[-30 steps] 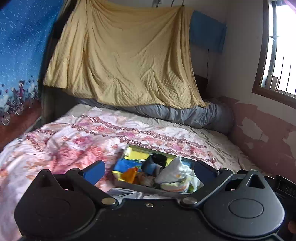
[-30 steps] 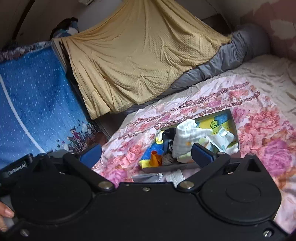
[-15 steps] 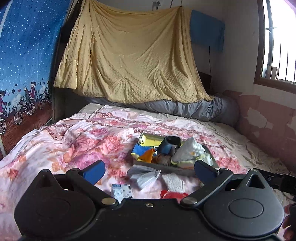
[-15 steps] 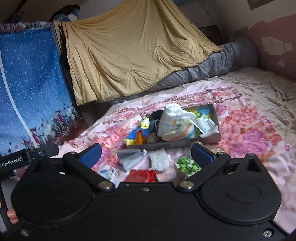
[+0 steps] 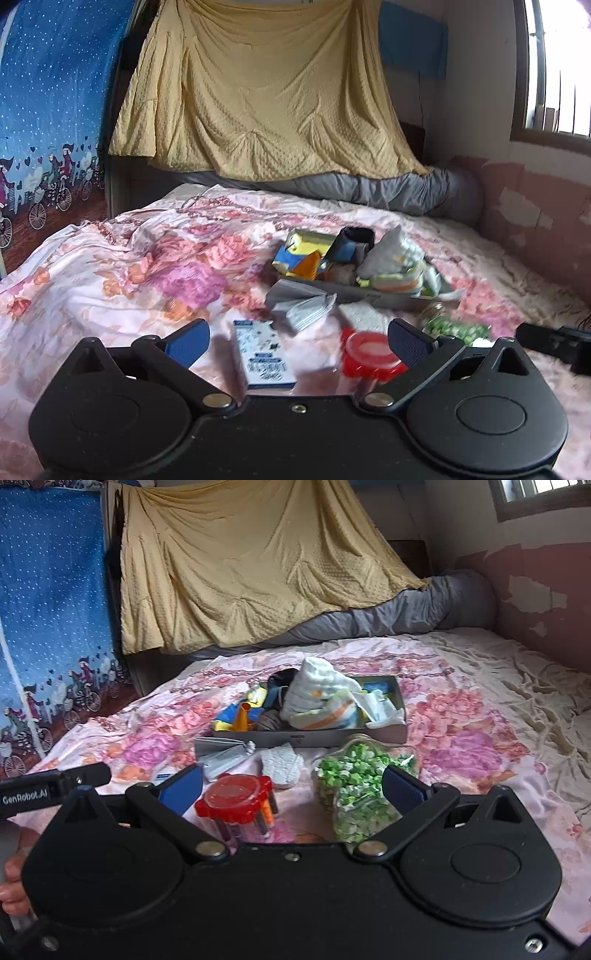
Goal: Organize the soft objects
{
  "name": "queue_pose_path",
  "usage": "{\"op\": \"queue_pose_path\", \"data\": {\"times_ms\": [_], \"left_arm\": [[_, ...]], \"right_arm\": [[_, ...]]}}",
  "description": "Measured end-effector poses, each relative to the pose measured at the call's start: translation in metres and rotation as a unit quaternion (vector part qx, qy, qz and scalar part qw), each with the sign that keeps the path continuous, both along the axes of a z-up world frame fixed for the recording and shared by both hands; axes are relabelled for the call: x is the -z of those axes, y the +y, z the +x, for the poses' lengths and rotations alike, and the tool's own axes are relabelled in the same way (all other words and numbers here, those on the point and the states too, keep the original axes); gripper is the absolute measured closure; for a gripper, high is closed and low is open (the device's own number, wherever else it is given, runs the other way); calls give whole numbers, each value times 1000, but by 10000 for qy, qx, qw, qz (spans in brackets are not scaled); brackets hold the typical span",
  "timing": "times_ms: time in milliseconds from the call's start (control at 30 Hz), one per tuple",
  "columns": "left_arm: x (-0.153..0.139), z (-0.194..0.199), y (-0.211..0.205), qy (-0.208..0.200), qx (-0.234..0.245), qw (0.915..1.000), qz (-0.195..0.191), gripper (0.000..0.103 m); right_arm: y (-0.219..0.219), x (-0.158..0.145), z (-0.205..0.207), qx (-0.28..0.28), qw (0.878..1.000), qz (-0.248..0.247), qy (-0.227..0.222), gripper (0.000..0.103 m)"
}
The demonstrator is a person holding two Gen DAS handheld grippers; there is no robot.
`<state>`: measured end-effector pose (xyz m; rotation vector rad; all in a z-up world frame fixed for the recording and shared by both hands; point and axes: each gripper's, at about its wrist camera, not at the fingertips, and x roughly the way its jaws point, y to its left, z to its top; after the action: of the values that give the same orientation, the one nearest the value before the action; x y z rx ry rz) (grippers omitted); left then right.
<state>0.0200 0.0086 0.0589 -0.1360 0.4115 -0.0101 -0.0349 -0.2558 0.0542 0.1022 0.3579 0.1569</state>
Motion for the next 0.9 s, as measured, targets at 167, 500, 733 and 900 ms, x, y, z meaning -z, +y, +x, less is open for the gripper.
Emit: {"op": "queue_pose_path", "data": {"times_ms": [167,500,733,900], "left_arm": [[11,-3,8,66,-72,9999,-91,1],[25,-18,9,17,-52,10000,35,1],[32,-19,9,142,19,9997,212,1],[34,-16,13,214,-102,9995,185,1]], "right_arm": [[-1,9,-5,59,10000,-34,-15,0],[4,25,-20,-155,9998,22,-86,0],[17,39,-18,-410,9990,-172,75,0],[23,47,-14,-429,9986,-156,258,0]]}}
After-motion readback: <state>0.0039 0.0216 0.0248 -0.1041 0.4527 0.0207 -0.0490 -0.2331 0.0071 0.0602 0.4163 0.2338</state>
